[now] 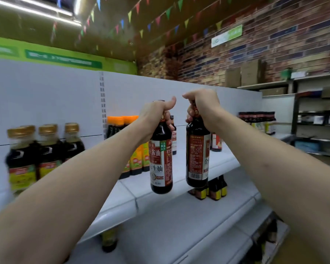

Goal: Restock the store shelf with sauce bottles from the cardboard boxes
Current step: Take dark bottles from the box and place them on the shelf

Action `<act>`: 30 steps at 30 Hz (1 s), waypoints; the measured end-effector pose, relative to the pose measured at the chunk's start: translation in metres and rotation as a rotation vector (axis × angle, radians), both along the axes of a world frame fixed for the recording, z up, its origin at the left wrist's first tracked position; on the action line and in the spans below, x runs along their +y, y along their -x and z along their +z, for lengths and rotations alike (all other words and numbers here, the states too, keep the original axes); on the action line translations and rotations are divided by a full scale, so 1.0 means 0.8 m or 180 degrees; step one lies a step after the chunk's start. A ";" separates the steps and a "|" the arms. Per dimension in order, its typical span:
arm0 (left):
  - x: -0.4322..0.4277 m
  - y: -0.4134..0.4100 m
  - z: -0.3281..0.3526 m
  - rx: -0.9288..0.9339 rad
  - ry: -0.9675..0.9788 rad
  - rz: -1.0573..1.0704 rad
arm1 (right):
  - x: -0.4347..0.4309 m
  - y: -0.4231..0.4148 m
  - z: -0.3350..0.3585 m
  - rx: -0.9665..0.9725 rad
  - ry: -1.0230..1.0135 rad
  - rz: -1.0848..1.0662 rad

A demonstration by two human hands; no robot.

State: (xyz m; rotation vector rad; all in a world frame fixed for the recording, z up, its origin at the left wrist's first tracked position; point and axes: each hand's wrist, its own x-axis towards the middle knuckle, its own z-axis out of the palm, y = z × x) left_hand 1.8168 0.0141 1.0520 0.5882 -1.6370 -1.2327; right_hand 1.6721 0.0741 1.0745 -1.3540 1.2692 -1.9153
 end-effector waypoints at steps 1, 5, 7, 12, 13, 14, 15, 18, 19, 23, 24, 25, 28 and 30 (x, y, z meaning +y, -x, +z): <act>-0.016 0.014 0.001 0.0041 -0.0046 -0.0054 | -0.010 0.012 0.003 0.0035 -0.0017 -0.0069; -0.079 0.066 0.005 -0.0012 -0.0111 -0.0166 | -0.060 0.058 0.007 0.0026 -0.0049 -0.0275; -0.107 0.089 0.005 -0.0071 -0.0062 -0.0102 | -0.086 0.078 0.007 0.0016 -0.0073 -0.0329; -0.169 0.130 -0.005 0.0079 -0.0148 0.0213 | -0.153 0.122 -0.004 -0.0047 -0.0199 -0.0299; -0.180 0.137 -0.008 0.0090 -0.0182 0.0255 | -0.167 0.130 -0.007 -0.0062 -0.0201 -0.0275; -0.192 0.143 -0.012 0.0033 -0.0189 0.0330 | -0.182 0.139 -0.011 -0.0081 -0.0203 -0.0249; -0.203 0.150 -0.016 -0.0043 -0.0182 0.0417 | -0.197 0.147 -0.016 -0.0095 -0.0214 -0.0213; -0.229 0.167 -0.027 -0.0165 -0.0123 0.0741 | -0.240 0.167 -0.027 -0.0122 -0.0280 -0.0051; -0.239 0.171 -0.032 -0.0175 -0.0103 0.0852 | -0.255 0.171 -0.031 -0.0111 -0.0299 0.0013; -0.272 0.188 -0.046 -0.0182 -0.0091 0.1421 | -0.311 0.189 -0.045 0.0002 -0.0424 0.0347; -0.278 0.192 -0.047 -0.0167 -0.0112 0.1601 | -0.323 0.193 -0.047 0.0053 -0.0440 0.0416; -0.282 0.196 -0.049 -0.0150 -0.0138 0.1769 | -0.336 0.197 -0.048 0.0102 -0.0466 0.0480; -0.291 0.209 -0.053 -0.0021 -0.0276 0.2106 | -0.367 0.204 -0.055 0.0149 -0.0571 0.0711; -0.296 0.215 -0.057 -0.0022 -0.0334 0.2306 | -0.382 0.207 -0.061 0.0238 -0.0579 0.0834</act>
